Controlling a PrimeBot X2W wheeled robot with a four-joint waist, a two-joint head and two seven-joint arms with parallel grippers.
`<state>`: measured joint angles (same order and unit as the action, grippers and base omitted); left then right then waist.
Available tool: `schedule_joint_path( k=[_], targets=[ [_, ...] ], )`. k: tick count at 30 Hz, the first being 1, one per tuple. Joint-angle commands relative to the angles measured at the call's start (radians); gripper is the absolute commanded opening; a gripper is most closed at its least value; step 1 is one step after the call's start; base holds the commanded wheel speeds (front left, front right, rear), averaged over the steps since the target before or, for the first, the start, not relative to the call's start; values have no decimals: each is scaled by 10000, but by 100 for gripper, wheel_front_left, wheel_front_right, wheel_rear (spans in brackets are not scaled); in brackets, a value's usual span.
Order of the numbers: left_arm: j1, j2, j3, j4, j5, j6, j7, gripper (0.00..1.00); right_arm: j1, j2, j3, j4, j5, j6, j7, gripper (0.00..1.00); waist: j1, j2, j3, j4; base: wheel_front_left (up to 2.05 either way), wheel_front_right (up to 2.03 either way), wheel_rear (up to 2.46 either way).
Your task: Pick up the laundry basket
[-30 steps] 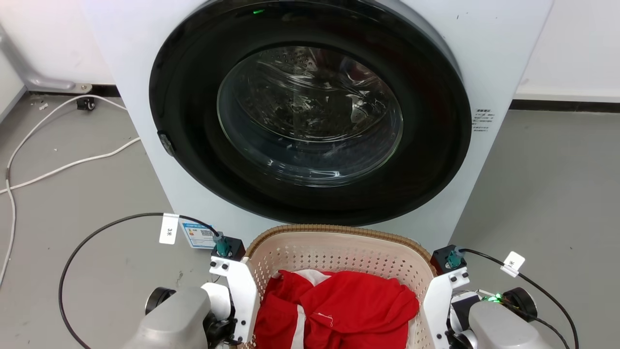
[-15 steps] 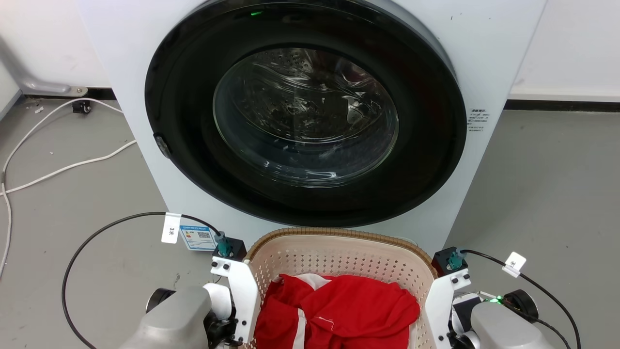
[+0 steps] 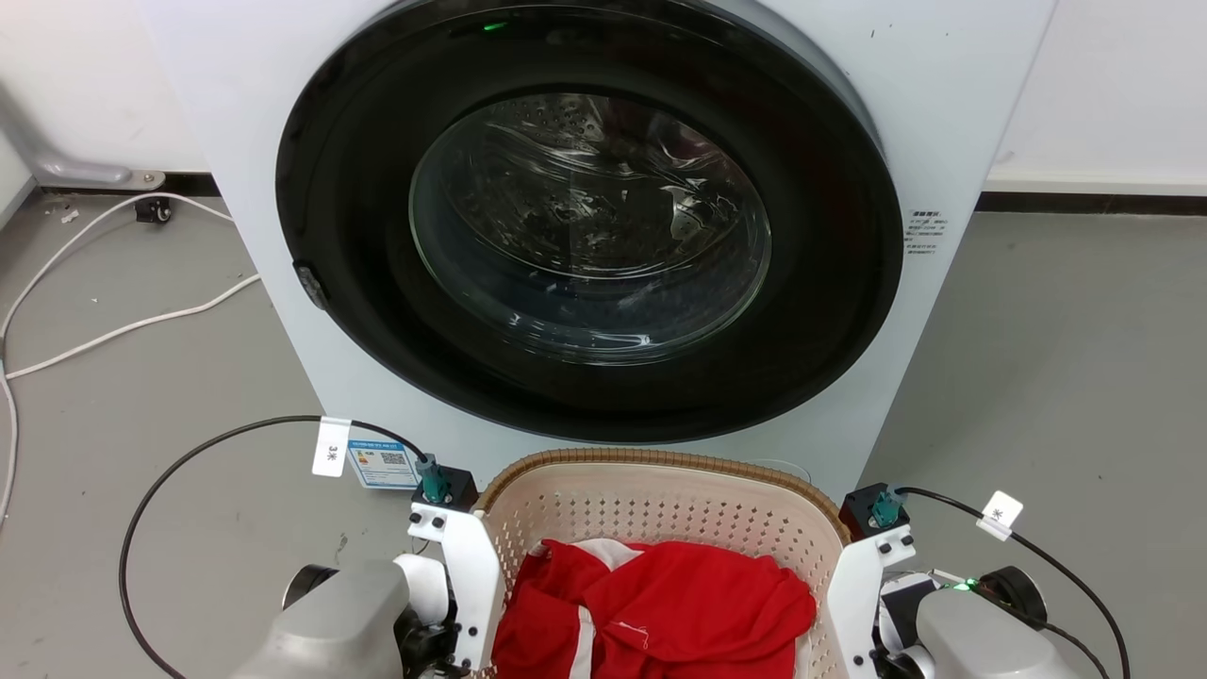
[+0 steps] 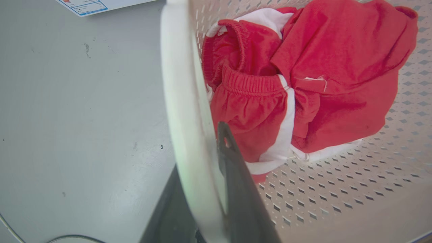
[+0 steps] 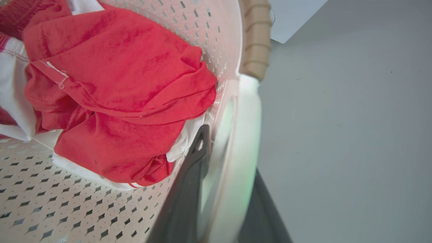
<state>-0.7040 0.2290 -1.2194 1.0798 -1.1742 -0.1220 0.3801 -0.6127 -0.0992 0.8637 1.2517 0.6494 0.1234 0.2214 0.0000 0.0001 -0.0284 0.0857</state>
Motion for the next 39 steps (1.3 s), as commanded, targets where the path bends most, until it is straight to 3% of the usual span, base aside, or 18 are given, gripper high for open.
schedule_joint_path(
  k=[1,39],
  targets=[
    [-340,-130,-43,-120,-40,-143,-79,0,-127,131,185,-148,15,132,4,0,0,-1,4,-4,0,0,0],
    [-272,-122,-546,-47,-569,-144,-133,0,-280,30,1737,11,1503,135,-179,0,0,-1,-66,-87,0,0,0]
  ],
)
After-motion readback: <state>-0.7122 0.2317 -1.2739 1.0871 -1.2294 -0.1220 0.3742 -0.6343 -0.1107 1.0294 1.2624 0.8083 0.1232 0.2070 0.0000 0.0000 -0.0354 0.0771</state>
